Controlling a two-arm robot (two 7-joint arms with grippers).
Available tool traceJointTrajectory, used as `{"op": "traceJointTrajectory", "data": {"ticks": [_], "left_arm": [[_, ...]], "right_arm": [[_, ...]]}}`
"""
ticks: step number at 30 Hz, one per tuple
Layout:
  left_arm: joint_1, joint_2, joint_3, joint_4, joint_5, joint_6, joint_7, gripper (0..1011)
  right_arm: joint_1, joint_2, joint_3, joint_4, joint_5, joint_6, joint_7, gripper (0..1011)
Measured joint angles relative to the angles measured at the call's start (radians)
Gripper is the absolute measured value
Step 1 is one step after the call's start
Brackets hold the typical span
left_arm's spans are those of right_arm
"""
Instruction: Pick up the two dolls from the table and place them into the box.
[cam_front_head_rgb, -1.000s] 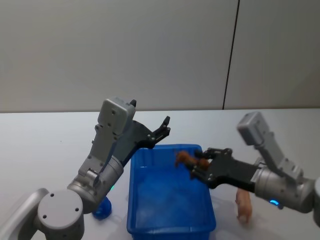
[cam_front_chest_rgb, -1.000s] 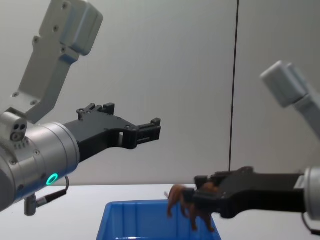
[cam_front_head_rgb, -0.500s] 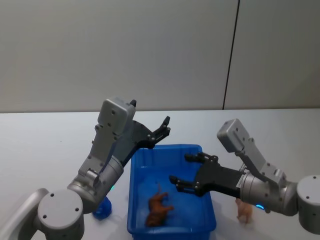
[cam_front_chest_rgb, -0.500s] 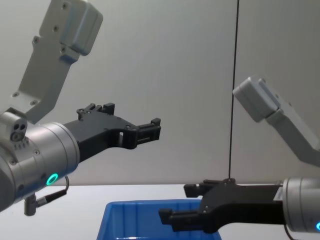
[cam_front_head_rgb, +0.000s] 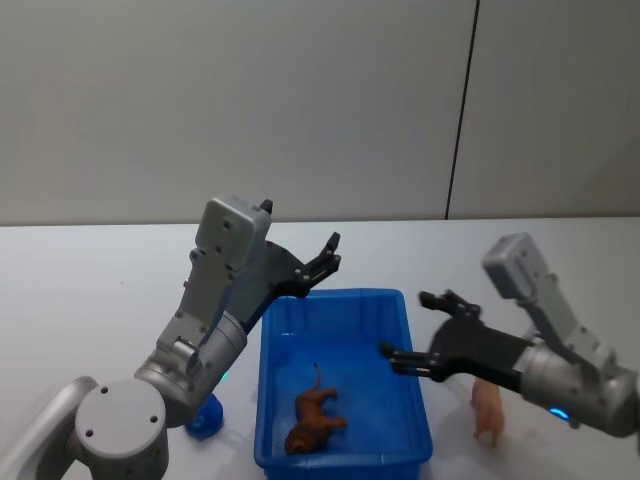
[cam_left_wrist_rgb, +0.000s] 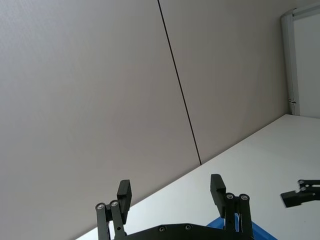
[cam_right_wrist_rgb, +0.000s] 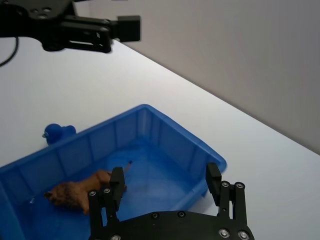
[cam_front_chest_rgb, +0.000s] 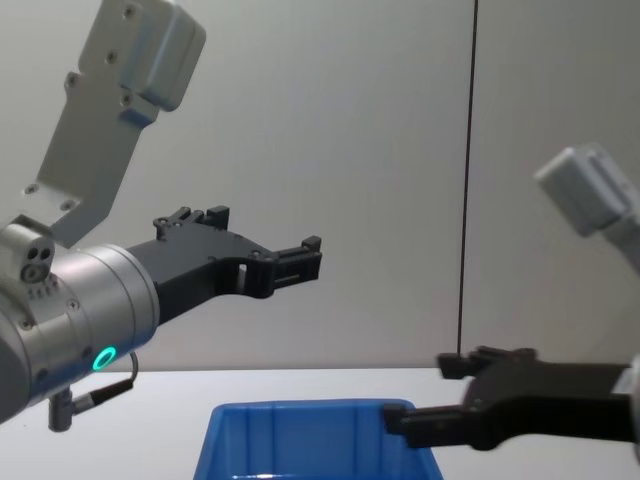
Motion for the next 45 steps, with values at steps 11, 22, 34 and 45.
{"op": "traceJointTrajectory", "data": {"ticks": [11,22,34,45], "left_arm": [[0.0,0.0,0.0,0.0,0.0,0.0,0.0,1001],[0.0,0.0,0.0,0.0,0.0,0.0,0.0,1001],[0.0,0.0,0.0,0.0,0.0,0.0,0.0,1001],[0.0,0.0,0.0,0.0,0.0,0.0,0.0,1001]], "right_arm": [[-0.083,0.08,0.039,-0.067,0.051,0.034,-0.063,1001],[-0.154,0.141,0.062,-0.109,0.07,0.065,-0.105,1001],[-0.197,0.167,0.06,-0.115,0.053,0.09,-0.132,1001],[-0.209,0.16,0.043,-0.098,0.029,0.099,-0.154,1001]]}}
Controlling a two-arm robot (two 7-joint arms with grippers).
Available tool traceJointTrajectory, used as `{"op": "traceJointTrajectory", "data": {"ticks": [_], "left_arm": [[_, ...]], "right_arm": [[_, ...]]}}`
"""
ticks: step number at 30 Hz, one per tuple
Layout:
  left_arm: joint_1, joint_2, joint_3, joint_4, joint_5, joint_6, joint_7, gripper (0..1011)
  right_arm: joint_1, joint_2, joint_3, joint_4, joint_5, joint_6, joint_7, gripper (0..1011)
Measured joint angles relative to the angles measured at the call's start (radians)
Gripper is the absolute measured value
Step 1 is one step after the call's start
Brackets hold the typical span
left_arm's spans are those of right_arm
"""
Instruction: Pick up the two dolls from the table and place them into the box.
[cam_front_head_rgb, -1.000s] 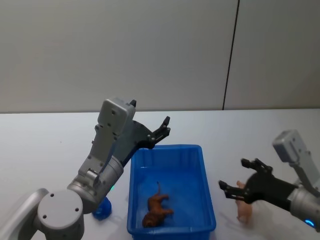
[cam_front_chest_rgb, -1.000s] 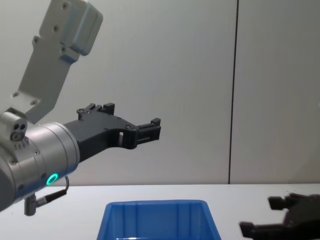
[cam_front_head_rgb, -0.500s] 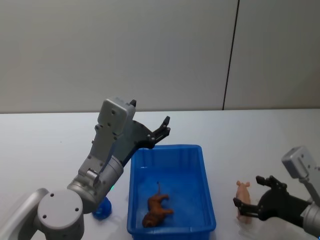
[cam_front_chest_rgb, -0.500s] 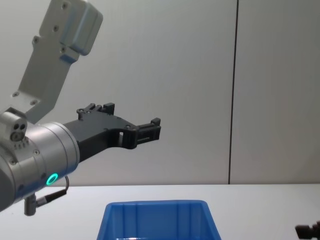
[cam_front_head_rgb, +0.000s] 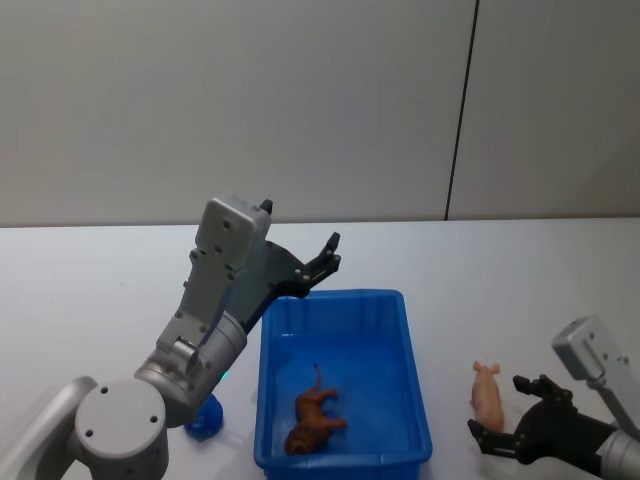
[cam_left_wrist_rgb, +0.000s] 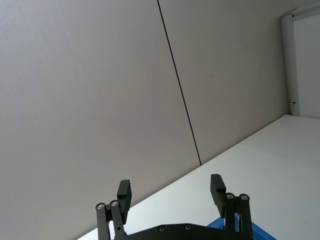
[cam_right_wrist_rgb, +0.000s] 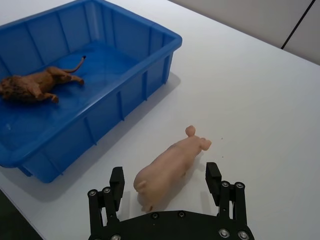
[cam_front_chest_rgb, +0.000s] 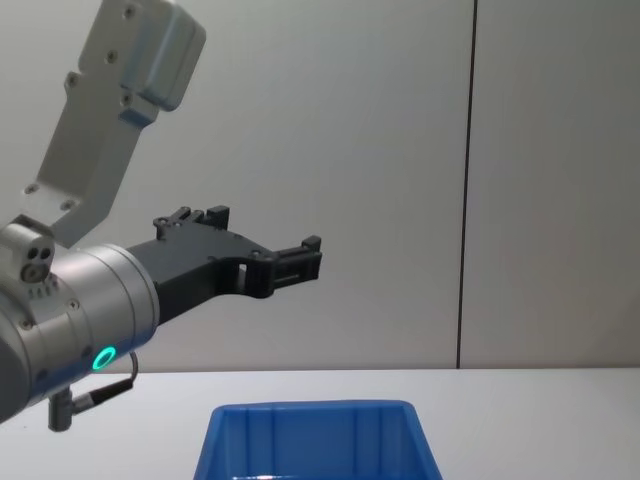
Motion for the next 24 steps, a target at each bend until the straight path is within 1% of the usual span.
{"op": "traceJointTrajectory", "data": {"ticks": [8,9,11,13,15,16,19,20,22,23,24], "left_arm": [[0.0,0.0,0.0,0.0,0.0,0.0,0.0,1001],[0.0,0.0,0.0,0.0,0.0,0.0,0.0,1001],[0.0,0.0,0.0,0.0,0.0,0.0,0.0,1001],[0.0,0.0,0.0,0.0,0.0,0.0,0.0,1001],[0.0,0.0,0.0,0.0,0.0,0.0,0.0,1001],[0.0,0.0,0.0,0.0,0.0,0.0,0.0,1001],[0.0,0.0,0.0,0.0,0.0,0.0,0.0,1001],[0.0,0.0,0.0,0.0,0.0,0.0,0.0,1001],[0.0,0.0,0.0,0.0,0.0,0.0,0.0,1001],[0.0,0.0,0.0,0.0,0.0,0.0,0.0,1001],[0.0,0.0,0.0,0.0,0.0,0.0,0.0,1001]], "right_arm": [[0.001,-0.013,-0.01,0.014,-0.01,0.006,-0.022,997],[0.002,-0.014,-0.011,0.016,-0.011,0.007,-0.024,965],[0.003,-0.017,-0.012,0.019,-0.012,0.008,-0.03,942],[0.007,-0.022,-0.014,0.026,-0.014,0.012,-0.043,865],[0.009,-0.025,-0.015,0.029,-0.015,0.013,-0.049,831],[0.01,-0.027,-0.016,0.031,-0.015,0.013,-0.052,781],[0.013,-0.032,-0.017,0.039,-0.017,0.014,-0.065,728],[0.015,-0.034,-0.017,0.042,-0.017,0.014,-0.07,675],[0.017,-0.037,-0.018,0.046,-0.018,0.014,-0.075,624],[0.019,-0.038,-0.018,0.049,-0.018,0.014,-0.081,565],[0.019,-0.039,-0.018,0.05,-0.018,0.014,-0.083,565]]}}
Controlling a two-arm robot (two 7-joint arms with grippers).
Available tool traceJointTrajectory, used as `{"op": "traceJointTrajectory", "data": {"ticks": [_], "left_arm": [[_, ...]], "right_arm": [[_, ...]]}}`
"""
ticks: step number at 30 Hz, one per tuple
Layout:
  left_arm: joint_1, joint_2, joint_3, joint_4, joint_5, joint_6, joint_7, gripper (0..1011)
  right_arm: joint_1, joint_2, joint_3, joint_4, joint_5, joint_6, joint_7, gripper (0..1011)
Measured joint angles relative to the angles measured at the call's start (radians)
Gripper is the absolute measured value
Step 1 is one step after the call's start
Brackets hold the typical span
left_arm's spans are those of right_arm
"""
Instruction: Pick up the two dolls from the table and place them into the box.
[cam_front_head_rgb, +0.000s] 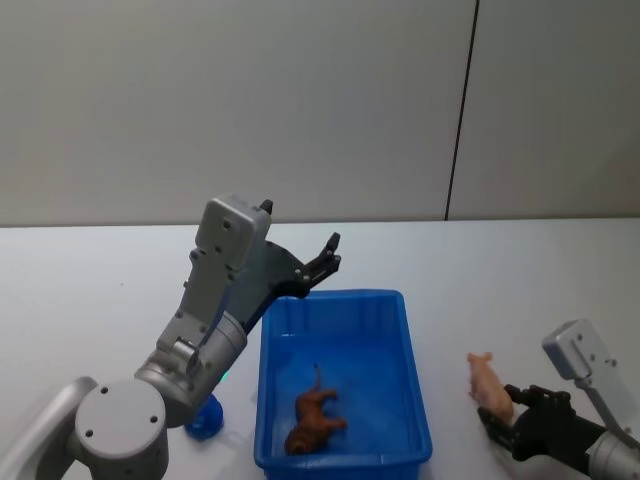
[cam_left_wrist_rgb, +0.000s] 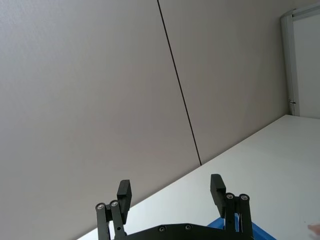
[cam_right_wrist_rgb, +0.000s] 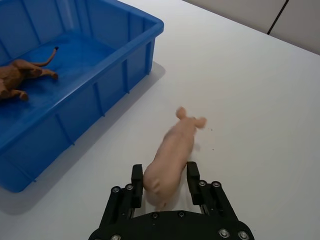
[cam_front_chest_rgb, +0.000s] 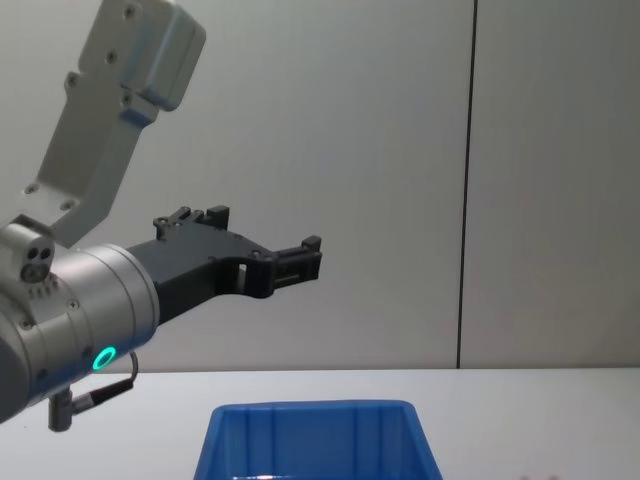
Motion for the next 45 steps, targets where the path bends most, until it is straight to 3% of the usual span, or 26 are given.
{"op": "traceJointTrajectory", "data": {"ticks": [5,15,23,35,45], "left_arm": [[0.0,0.0,0.0,0.0,0.0,0.0,0.0,1001],[0.0,0.0,0.0,0.0,0.0,0.0,0.0,1001],[0.0,0.0,0.0,0.0,0.0,0.0,0.0,1001],[0.0,0.0,0.0,0.0,0.0,0.0,0.0,1001],[0.0,0.0,0.0,0.0,0.0,0.0,0.0,1001]], "right_arm": [[0.004,-0.004,0.0,0.008,0.0,-0.002,-0.012,400],[0.009,-0.008,0.002,0.009,0.0,-0.026,-0.028,390],[0.02,-0.011,0.006,-0.02,0.0,-0.078,-0.022,390],[0.067,-0.032,0.002,-0.072,0.009,-0.112,0.076,390],[0.138,-0.085,-0.028,-0.064,-0.018,-0.076,0.185,390]]}}
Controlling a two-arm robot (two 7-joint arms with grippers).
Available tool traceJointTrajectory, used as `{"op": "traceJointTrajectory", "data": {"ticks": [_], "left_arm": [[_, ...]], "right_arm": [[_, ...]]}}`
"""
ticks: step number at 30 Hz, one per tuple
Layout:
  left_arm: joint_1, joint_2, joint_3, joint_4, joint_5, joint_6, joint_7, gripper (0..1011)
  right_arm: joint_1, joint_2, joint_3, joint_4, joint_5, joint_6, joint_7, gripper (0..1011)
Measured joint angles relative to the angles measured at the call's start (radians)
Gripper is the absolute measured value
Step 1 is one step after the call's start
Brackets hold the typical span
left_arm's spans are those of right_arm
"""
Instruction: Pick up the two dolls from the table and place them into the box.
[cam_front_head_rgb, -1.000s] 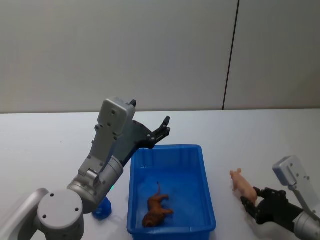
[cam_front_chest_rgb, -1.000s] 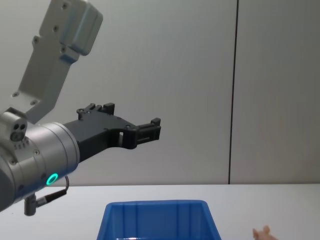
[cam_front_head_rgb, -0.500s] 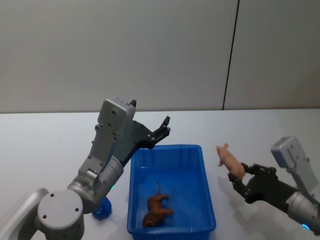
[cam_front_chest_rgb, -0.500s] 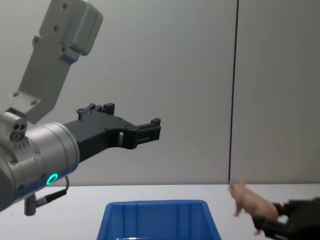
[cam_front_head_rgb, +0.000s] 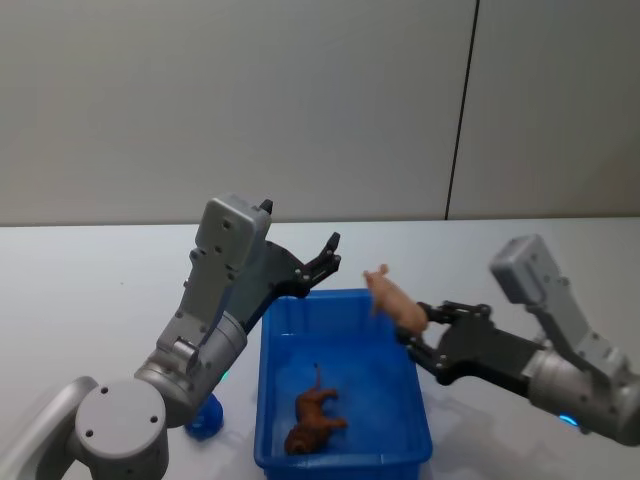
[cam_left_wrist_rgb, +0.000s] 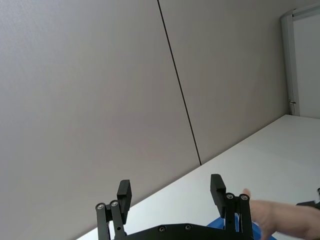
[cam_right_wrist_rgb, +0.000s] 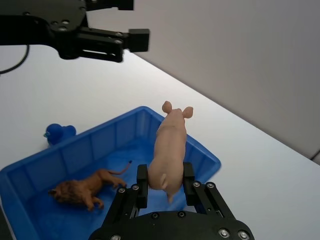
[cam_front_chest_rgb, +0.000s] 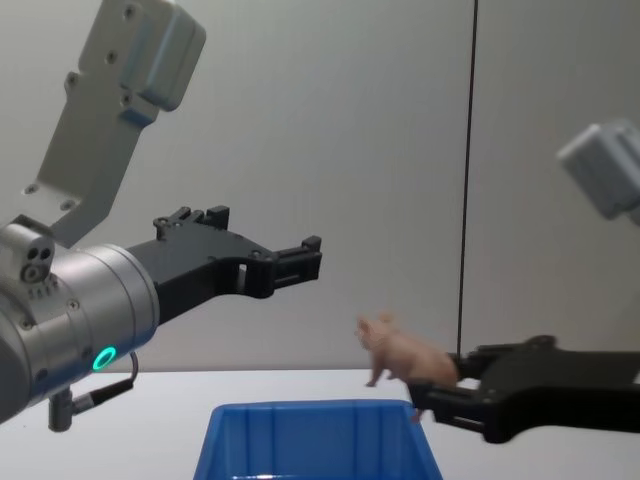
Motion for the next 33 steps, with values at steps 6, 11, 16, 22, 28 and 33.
{"op": "traceJointTrajectory", "data": {"ticks": [6,11,16,22,28,33], "left_arm": [[0.0,0.0,0.0,0.0,0.0,0.0,0.0,1001],[0.0,0.0,0.0,0.0,0.0,0.0,0.0,1001],[0.0,0.0,0.0,0.0,0.0,0.0,0.0,1001],[0.0,0.0,0.0,0.0,0.0,0.0,0.0,1000],[0.0,0.0,0.0,0.0,0.0,0.0,0.0,1001],[0.0,0.0,0.0,0.0,0.0,0.0,0.0,1001]], "right_arm": [[0.049,-0.043,-0.025,0.042,-0.033,0.028,0.042,423],[0.075,-0.066,-0.039,0.072,-0.053,0.036,0.055,626],[0.095,-0.082,-0.048,0.097,-0.069,0.034,0.062,763],[0.103,-0.084,-0.048,0.107,-0.072,0.019,0.059,900],[0.098,-0.066,-0.032,0.105,-0.054,0.0,0.029,1001],[0.083,-0.045,-0.016,0.096,-0.038,-0.012,0.01,1001]]}}
